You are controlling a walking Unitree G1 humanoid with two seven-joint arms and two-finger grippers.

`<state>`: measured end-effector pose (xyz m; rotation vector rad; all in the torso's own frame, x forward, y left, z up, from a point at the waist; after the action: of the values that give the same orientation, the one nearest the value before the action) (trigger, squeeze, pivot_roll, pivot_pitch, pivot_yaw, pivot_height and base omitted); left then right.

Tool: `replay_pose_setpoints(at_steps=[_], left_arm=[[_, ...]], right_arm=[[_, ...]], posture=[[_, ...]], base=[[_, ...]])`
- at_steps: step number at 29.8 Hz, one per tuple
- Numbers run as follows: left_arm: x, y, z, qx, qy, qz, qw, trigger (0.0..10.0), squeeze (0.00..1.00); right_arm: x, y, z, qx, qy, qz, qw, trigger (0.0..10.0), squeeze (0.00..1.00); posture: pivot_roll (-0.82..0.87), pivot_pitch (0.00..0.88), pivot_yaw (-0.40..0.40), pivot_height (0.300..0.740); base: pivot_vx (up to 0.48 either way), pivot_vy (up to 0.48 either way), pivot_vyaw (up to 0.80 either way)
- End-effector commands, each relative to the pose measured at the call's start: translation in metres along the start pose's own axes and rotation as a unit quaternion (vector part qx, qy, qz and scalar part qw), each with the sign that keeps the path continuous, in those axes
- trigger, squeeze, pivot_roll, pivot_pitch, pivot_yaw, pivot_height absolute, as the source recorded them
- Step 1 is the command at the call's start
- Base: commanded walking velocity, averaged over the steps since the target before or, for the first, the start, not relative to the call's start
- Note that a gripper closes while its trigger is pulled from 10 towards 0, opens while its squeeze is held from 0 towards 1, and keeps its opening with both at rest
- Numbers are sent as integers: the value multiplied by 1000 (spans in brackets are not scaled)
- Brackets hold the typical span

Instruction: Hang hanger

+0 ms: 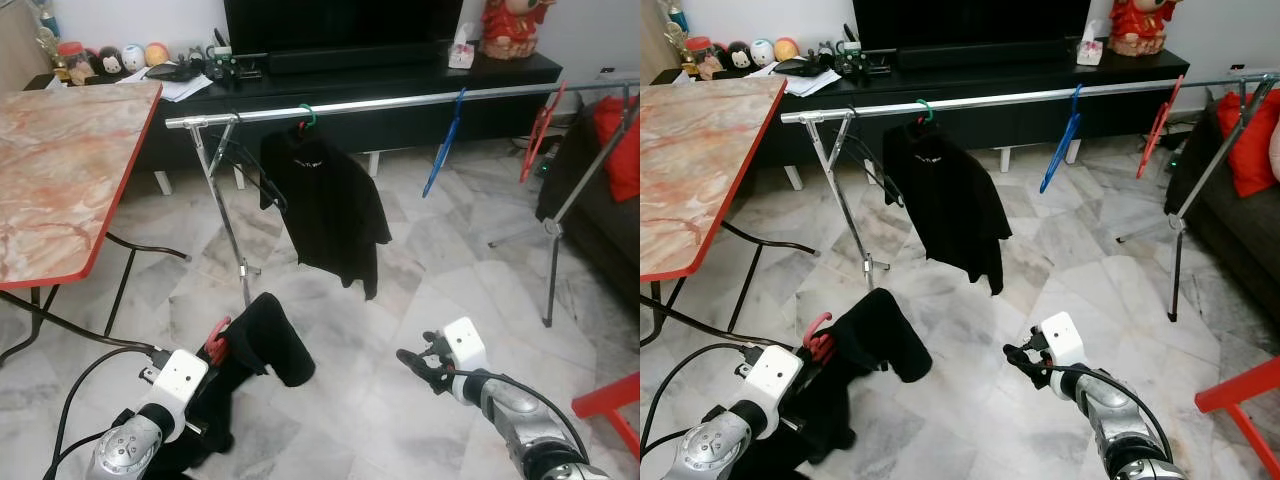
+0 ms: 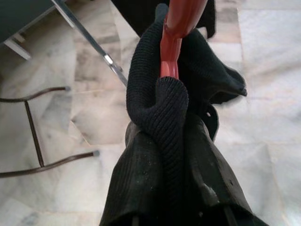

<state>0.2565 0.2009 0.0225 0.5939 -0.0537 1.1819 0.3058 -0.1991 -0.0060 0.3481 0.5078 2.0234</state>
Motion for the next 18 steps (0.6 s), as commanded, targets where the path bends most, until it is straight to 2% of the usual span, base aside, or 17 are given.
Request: replay_pose_setpoints(at_steps=[1,5,9,10,11,14,15,16,17,18], left_arm=[[-7,-2,13,-15,-20,-19,1000,10000,0],[-19,-6,26,-22,-14,-39,999,10000,0],[-26,-7,32,-25,-12,-52,998,10000,0],[-29,-8,35,-27,-12,-59,998,10000,0],[-31,-9,38,-29,-12,-60,998,10000,0],[-32,-10,41,-32,-12,-59,998,10000,0],[-33,-11,42,-34,-11,-59,998,10000,0],[-33,-11,44,-35,-11,-59,998,10000,0],[-34,-12,45,-36,-10,-59,998,10000,0],[-35,-12,48,-38,-10,-61,997,10000,0]], right_arm=[[2,-2,9,-16,4,17,1000,10000,1000],[2,-1,23,-47,23,33,998,10000,1000],[0,-2,33,-69,15,22,997,10000,1000],[-4,-3,40,-84,26,-2,996,10000,1000],[-17,-1,51,-109,40,-78,990,10000,1000],[-35,5,66,-146,37,-178,973,10000,1000],[-44,9,69,-153,22,-217,964,10000,1000],[-49,11,71,-157,11,-242,957,10000,247],[-49,11,74,-168,-5,-251,953,10000,0],[-43,9,79,-185,-8,-247,951,10000,0]], posture=[[-28,0,30,740],[-29,0,32,740],[-32,0,33,740],[-36,0,35,740],[-35,0,35,740],[-34,0,36,740],[-36,0,38,740],[-36,0,38,740],[-39,0,39,740],[-38,0,45,740]], base=[[0,0,0],[0,0,0],[0,0,0],[0,0,0],[0,0,0],[0,0,0],[0,0,0],[0,0,0],[0,0,0],[0,0,0]])
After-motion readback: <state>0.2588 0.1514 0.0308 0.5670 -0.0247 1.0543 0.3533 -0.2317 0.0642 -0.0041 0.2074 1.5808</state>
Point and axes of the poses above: a point about 5 cm out from each wrist's last joint towards the gripper, its own y axis pointing back from the gripper into the wrist, its own z axis along the axis of the wrist's last joint, x = y × z, the point moved 3 cm from there along -y, pointing out of the wrist towards the gripper, and after that the axes turned 1 degree about -y, right-handed, at the moved point
